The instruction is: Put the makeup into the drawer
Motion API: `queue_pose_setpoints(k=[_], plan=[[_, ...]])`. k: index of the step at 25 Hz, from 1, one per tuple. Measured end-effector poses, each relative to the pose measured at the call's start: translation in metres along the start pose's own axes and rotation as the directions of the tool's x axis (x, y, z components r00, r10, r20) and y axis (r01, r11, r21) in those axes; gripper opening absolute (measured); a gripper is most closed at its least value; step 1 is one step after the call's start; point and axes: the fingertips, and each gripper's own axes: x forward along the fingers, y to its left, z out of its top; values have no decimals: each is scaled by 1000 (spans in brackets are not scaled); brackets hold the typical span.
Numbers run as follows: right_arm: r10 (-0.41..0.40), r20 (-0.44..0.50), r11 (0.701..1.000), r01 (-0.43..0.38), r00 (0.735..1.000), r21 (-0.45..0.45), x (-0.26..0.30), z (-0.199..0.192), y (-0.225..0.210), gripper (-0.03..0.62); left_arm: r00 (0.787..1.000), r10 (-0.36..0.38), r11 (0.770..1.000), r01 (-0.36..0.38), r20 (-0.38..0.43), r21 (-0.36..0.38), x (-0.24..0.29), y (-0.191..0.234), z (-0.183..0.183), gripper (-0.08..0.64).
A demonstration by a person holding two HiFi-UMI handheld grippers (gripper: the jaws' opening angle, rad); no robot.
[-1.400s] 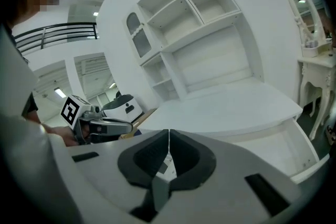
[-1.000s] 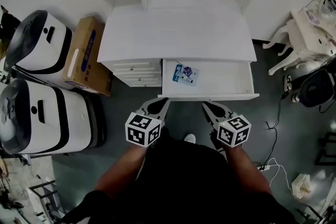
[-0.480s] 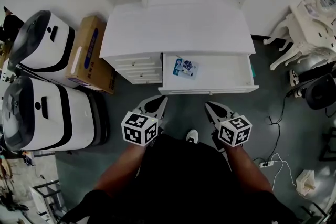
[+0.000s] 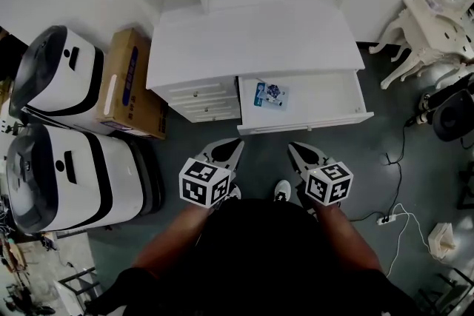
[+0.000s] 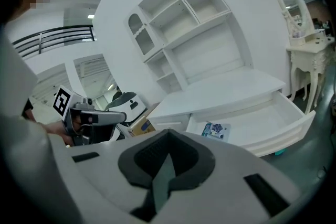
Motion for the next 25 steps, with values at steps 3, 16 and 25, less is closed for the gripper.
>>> queue_pose_setpoints(k=[3, 16, 25], plan=[[-13, 4, 1000, 13, 1000, 3, 4, -3, 11, 26, 1000, -11, 1000, 11, 0, 11, -7, 10, -4, 11], [-64, 4, 998, 64, 998, -20, 11, -15, 37, 26, 998, -67, 997, 67, -13, 23, -17, 25, -11, 11], [-82, -5, 996, 82, 997, -23, 9, -19, 35, 26, 996, -86, 996, 86, -21, 31, -15, 21, -15, 11]])
